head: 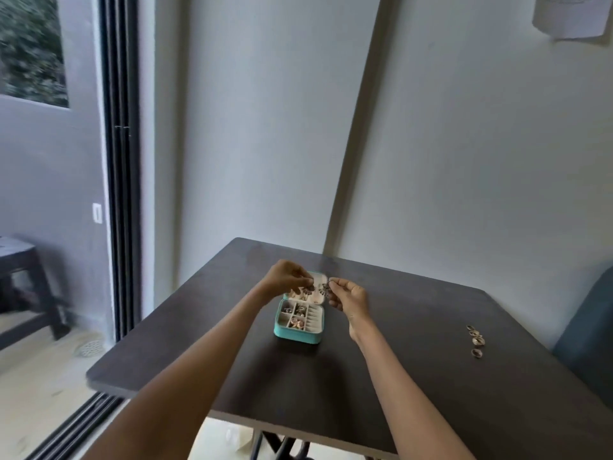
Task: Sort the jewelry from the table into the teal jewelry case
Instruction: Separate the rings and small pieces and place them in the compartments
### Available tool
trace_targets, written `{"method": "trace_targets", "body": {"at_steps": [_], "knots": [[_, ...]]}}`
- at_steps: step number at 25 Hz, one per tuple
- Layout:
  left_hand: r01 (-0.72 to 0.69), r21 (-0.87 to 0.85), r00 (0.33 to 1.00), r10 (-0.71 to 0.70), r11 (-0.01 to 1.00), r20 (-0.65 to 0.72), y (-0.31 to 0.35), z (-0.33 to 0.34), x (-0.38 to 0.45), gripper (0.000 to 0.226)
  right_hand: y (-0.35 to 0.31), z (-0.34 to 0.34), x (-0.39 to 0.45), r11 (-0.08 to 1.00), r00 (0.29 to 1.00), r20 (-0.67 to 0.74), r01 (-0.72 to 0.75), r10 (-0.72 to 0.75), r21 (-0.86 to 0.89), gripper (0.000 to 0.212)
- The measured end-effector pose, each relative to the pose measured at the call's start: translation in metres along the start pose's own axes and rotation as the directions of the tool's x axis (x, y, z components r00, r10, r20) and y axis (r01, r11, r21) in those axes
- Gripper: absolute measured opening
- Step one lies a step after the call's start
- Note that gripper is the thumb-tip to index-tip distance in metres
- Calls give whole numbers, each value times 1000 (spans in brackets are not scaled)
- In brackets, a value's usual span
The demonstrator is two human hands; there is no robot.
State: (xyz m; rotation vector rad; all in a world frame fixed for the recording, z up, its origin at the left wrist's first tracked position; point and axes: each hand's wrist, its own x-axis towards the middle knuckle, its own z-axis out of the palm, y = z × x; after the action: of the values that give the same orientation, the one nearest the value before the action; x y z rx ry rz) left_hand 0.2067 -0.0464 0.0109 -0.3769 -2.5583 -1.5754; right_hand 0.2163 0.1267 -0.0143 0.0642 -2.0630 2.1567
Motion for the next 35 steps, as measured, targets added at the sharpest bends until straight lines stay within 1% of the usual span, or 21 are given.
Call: {"method": "trace_targets", "body": {"at_steps": [3, 4, 6, 8, 13, 15, 18, 20, 22, 23, 25, 27, 29, 32, 33, 35], "knots": [[169, 180, 978, -188, 969, 94, -20, -23, -17, 23, 5, 25, -6, 995, 999, 31, -38, 41, -89, 12], [203, 230, 967, -232, 952, 107, -24, -24, -21, 25, 7, 29, -7, 991, 998, 32, -41, 45, -128, 11], [236, 289, 959, -271, 928, 85, -28, -22, -26, 27, 12, 35, -10, 981, 998, 41, -35, 44, -190, 8], [250, 297, 960, -276, 921, 46, -29, -18, -26, 27, 18, 36, -12, 976, 998, 38, -36, 46, -216, 8], [258, 374, 957, -288, 891, 25, -35, -7, -17, 28, 28, 34, -12, 973, 998, 23, -50, 56, -224, 7], [230, 424, 966, -258, 876, 8, -36, -3, -18, 26, 30, 36, -10, 971, 998, 21, -49, 55, -232, 7], [189, 482, 979, -204, 855, -20, -33, -2, -19, 26, 34, 39, -7, 952, 999, 5, -39, 42, -303, 14], [217, 461, 974, -218, 861, -52, -32, -5, -19, 31, 36, 43, -6, 934, 999, 8, -28, 33, -356, 13], [265, 441, 963, -262, 857, -69, -32, -9, -18, 42, 35, 48, -6, 908, 999, 28, -17, 31, -418, 16], [286, 445, 956, -282, 848, -77, -31, -10, -18, 49, 35, 50, -5, 883, 998, 47, -9, 35, -469, 17], [308, 465, 950, -295, 830, -102, -29, -11, -20, 61, 32, 53, -8, 805, 995, 91, 14, 50, -593, 13], [300, 496, 953, -278, 815, -119, -28, -11, -22, 69, 32, 55, -10, 753, 993, 108, 31, 54, -657, 17], [280, 522, 959, -254, 806, -122, -27, -11, -25, 71, 29, 55, -13, 758, 992, 112, 27, 60, -652, 21], [244, 534, 969, -220, 809, -110, -25, -13, -28, 73, 20, 56, -19, 804, 994, 106, 41, 28, -593, 22], [233, 536, 972, -211, 812, -103, -24, -14, -29, 73, 18, 55, -20, 807, 994, 107, 67, -5, -587, 23], [214, 548, 976, -204, 809, -80, -23, -14, -30, 73, 18, 52, -22, 777, 986, 157, 135, -47, -614, 25]]}}
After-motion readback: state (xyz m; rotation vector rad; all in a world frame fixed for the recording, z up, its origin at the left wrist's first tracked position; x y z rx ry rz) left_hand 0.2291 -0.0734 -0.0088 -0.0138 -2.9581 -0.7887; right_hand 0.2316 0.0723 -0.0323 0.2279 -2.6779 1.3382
